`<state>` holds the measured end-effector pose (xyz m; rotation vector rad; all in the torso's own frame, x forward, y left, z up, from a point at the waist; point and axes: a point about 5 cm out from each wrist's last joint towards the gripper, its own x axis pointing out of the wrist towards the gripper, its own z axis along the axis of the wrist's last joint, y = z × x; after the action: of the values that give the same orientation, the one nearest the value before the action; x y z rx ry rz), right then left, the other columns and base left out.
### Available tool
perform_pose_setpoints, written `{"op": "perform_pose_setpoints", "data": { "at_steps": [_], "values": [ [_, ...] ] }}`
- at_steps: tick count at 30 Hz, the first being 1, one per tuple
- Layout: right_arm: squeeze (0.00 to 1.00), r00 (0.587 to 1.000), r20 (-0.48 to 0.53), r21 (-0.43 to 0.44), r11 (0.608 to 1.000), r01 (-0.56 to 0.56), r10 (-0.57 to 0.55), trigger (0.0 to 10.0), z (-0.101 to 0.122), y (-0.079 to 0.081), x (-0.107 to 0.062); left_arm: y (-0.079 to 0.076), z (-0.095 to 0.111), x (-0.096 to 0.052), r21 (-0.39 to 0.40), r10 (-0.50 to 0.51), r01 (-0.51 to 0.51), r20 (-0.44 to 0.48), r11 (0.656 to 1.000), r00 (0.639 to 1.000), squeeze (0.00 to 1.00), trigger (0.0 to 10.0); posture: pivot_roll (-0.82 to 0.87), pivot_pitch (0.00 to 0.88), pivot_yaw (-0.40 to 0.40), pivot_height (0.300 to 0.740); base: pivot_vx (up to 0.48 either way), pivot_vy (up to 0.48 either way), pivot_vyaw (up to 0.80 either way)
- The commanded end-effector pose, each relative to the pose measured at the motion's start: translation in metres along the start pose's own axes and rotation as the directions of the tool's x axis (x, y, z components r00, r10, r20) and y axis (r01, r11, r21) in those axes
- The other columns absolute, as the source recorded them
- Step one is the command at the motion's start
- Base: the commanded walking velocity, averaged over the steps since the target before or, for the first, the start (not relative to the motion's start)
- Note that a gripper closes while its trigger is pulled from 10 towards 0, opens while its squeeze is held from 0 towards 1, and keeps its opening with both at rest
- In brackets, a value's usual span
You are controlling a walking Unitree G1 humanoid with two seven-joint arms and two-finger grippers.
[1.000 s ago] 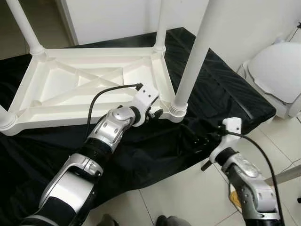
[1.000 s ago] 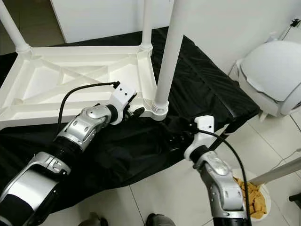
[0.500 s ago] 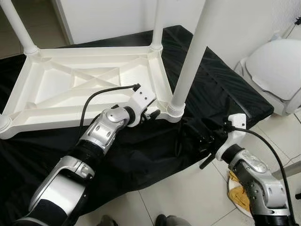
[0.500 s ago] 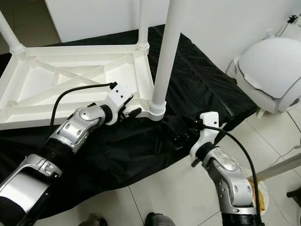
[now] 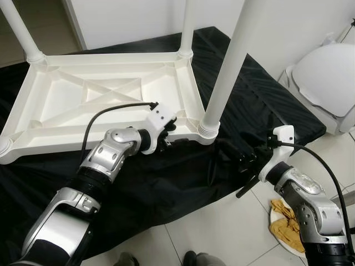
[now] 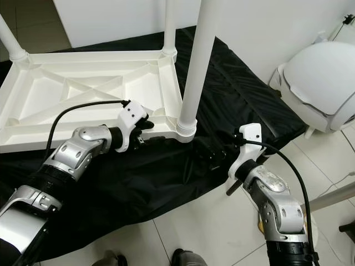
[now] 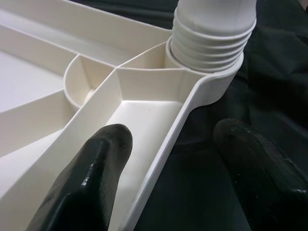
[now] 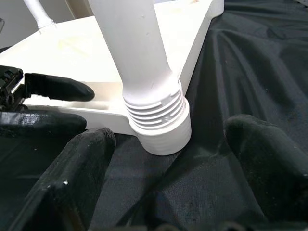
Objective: Building children table
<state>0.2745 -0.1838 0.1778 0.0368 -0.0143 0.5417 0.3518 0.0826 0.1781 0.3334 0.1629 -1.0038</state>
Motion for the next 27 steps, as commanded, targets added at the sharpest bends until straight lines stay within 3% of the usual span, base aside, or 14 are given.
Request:
{"op": "perform_pose_setpoints", "data": {
  "at_steps": [1,10,16,19,27],
  "values": [
    [0.00,1.000,-0.012,0.004,1.000,-0.014,0.014,10.0,-0.003,0.000,0.000,-0.003,0.003,0.000,0.004,-0.016,0.016,0.012,1.000,1.000,0.00,10.0,-0.12,0.141,-0.018,0.740,0.000,0.000,0.00],
    [0.00,1.000,-0.013,-0.010,1.000,-0.028,0.027,10.0,0.001,-0.002,0.003,-0.005,-0.002,0.006,0.022,0.012,-0.011,-0.032,1.000,0.999,0.00,10.0,-0.13,0.146,-0.022,0.740,0.000,0.000,0.00],
    [0.00,0.999,-0.012,-0.021,0.999,-0.031,0.031,10.0,0.003,-0.002,0.004,-0.011,-0.015,0.017,0.077,0.057,-0.047,-0.134,0.996,0.989,0.00,10.0,-0.13,0.154,-0.019,0.740,0.000,0.000,0.00],
    [0.00,0.999,-0.014,-0.025,0.999,-0.032,0.032,10.0,0.003,-0.003,0.004,-0.013,-0.016,0.018,0.086,0.053,-0.040,-0.142,0.995,0.989,0.00,10.0,-0.13,0.155,-0.018,0.740,0.000,0.000,0.00],
    [0.00,0.999,-0.012,-0.041,0.999,-0.033,0.033,10.0,0.006,-0.007,0.004,-0.029,-0.012,0.010,0.121,-0.108,0.123,-0.124,0.985,0.986,0.00,10.0,-0.13,0.152,-0.011,0.740,0.000,0.000,0.00]
  ]
}}
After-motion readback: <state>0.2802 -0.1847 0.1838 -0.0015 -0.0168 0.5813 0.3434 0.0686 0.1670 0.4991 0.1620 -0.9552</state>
